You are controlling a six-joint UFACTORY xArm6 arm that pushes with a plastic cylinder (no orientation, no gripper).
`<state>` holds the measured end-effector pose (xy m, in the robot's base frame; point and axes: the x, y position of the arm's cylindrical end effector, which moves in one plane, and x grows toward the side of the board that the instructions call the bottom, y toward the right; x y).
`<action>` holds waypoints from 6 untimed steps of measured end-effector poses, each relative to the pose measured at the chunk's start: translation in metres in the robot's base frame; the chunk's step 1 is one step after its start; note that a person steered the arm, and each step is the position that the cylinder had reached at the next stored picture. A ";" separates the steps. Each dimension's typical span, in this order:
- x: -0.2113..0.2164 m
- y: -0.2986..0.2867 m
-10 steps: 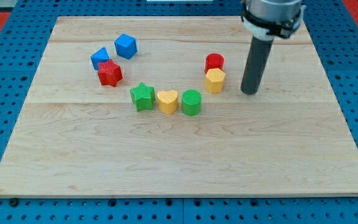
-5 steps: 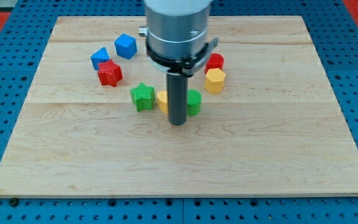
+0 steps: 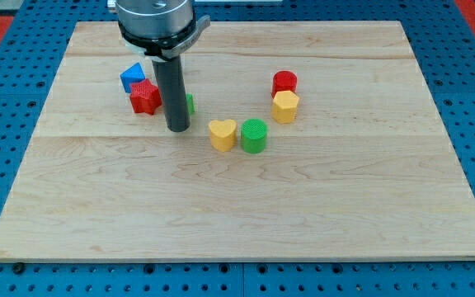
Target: Place the green star to the right of the red star
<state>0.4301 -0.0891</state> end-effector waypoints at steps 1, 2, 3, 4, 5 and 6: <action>0.041 0.000; 0.054 0.036; 0.053 0.067; 0.050 0.087; 0.049 0.091; 0.046 0.091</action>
